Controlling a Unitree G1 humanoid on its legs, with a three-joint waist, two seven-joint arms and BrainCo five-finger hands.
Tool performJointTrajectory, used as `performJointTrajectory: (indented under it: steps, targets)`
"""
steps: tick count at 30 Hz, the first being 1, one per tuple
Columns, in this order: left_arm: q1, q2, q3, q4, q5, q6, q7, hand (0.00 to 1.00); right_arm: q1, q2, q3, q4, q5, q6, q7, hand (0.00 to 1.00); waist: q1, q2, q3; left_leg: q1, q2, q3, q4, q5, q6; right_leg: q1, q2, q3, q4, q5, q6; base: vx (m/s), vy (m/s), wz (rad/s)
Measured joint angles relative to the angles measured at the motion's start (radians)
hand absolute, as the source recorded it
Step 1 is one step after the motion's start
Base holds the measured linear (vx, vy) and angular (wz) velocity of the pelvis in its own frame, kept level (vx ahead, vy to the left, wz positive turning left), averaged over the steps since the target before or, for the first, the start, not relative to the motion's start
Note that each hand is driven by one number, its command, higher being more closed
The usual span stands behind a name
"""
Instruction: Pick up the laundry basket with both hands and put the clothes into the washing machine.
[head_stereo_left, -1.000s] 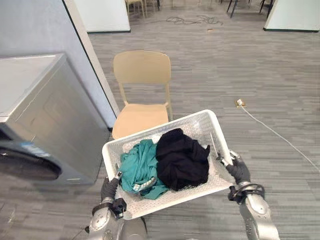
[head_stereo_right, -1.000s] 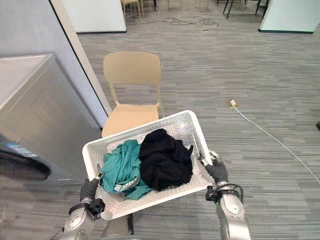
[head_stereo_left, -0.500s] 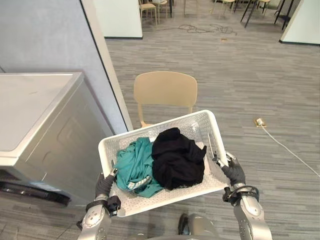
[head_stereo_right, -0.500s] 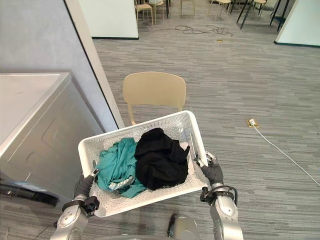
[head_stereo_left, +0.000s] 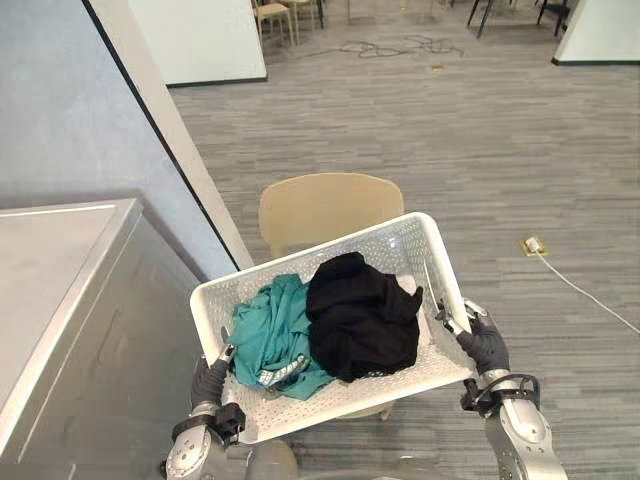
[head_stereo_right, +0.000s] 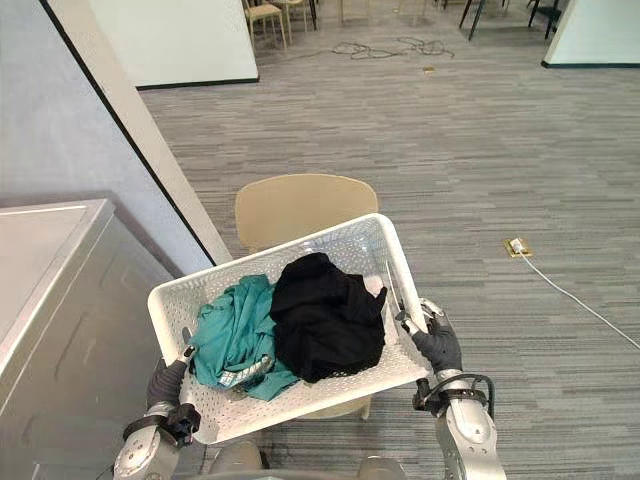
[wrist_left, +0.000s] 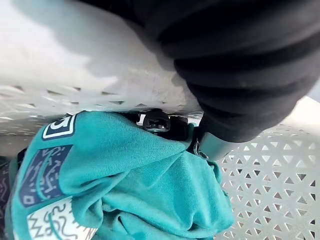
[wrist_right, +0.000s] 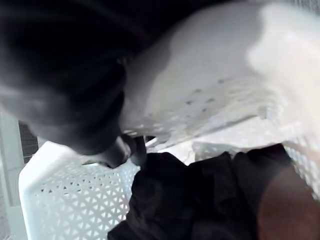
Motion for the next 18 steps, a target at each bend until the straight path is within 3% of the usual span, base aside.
performJointTrajectory:
  steps: [3,7,11,18]
  targets:
    - [0.020,0.006,0.014,-0.003,0.000,-0.004,-0.002,1.00,0.002,0.028,0.012,0.015,-0.004,0.001,0.011,1.00,0.005,-0.007,0.008,0.032,-0.025,0.030,-0.010,-0.011,0.018,0.007,-0.026,0.006,-0.009,0.056,0.026,0.11,0.244,-0.13]
    - [0.027,0.013,0.015,-0.005,-0.001,-0.011,-0.003,1.00,-0.006,0.033,0.009,0.026,-0.012,0.000,0.020,1.00,0.013,-0.017,0.008,0.038,-0.029,0.082,-0.061,-0.014,0.022,-0.026,-0.025,0.026,-0.039,0.069,0.021,0.00,0.061,-0.29]
    - [0.026,0.012,0.005,0.006,0.000,-0.010,-0.005,1.00,-0.016,0.024,-0.001,0.061,-0.012,-0.001,0.020,1.00,0.000,0.003,0.054,0.001,-0.028,0.123,-0.077,-0.013,0.021,-0.065,-0.022,0.031,-0.087,0.072,0.025,-0.07,-0.027,-0.28]
    - [-0.191,0.042,-0.010,0.286,0.001,-0.009,-0.003,1.00,-0.165,-0.023,-0.012,0.255,-0.032,0.002,-0.018,1.00,-0.012,0.010,0.124,-0.086,-0.031,0.124,-0.135,0.052,0.018,-0.180,-0.005,0.055,-0.105,0.082,0.040,-0.09,-0.003,-0.06]
